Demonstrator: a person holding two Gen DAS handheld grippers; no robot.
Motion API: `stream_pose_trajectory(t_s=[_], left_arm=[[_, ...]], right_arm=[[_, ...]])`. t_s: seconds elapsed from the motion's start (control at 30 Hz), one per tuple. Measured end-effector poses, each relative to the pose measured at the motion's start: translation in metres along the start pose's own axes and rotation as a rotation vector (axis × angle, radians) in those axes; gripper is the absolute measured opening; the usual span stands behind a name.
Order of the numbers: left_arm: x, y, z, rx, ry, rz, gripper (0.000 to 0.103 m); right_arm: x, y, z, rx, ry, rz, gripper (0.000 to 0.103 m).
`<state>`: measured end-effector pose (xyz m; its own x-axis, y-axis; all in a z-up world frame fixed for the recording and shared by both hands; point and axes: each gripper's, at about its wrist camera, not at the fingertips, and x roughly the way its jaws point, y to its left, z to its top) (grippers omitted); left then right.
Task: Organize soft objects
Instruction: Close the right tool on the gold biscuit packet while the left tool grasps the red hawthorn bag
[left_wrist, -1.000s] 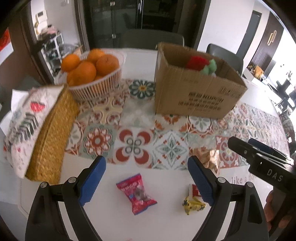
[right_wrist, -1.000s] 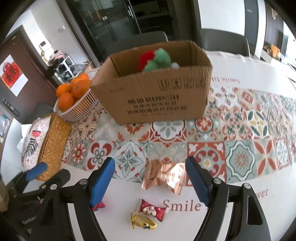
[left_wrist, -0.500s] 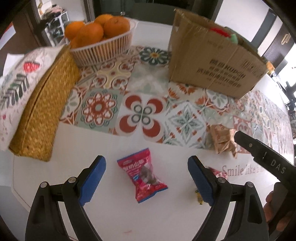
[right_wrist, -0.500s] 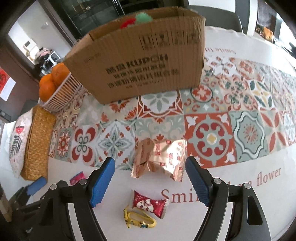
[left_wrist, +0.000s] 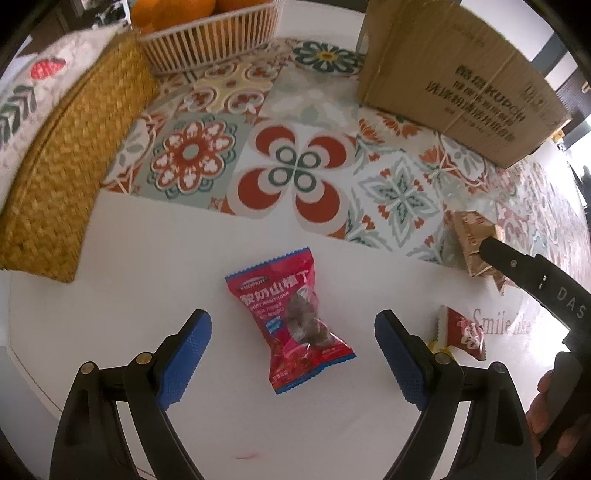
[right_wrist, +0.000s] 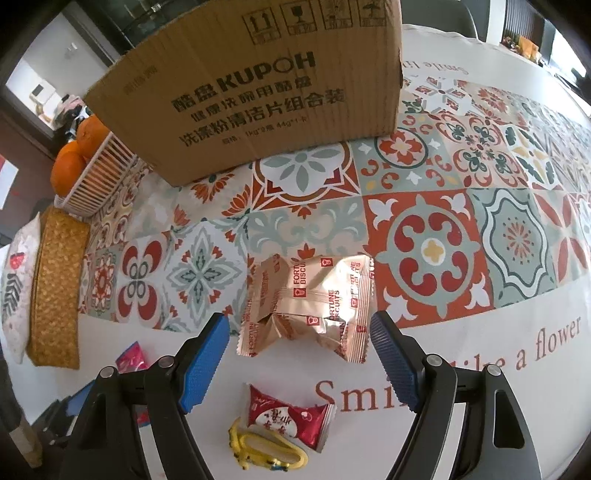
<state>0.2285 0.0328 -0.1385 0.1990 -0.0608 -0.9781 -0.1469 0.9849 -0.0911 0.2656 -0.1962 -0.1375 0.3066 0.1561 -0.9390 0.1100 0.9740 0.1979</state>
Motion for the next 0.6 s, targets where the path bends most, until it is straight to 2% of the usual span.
stream_pose_trajectory(t_s=[0.33,0.47,0.6], left_arm=[[0.025,0.003,0.002,-0.037,0.042,0.013,0.089],[0.031,0.002,-0.003,-0.046,0.046,0.011,0.081],[0.028,0.003,-0.004,-0.047,0.02,0.02,0.069]], right_arm=[[0.027,0.008,0.003,-0.016,0.025,-0.011,0.079],[0.031,0.011,0.005,-0.025,0.019,-0.018,0.079],[0.033,0.013,0.005,-0.041,0.015,-0.034,0.079]])
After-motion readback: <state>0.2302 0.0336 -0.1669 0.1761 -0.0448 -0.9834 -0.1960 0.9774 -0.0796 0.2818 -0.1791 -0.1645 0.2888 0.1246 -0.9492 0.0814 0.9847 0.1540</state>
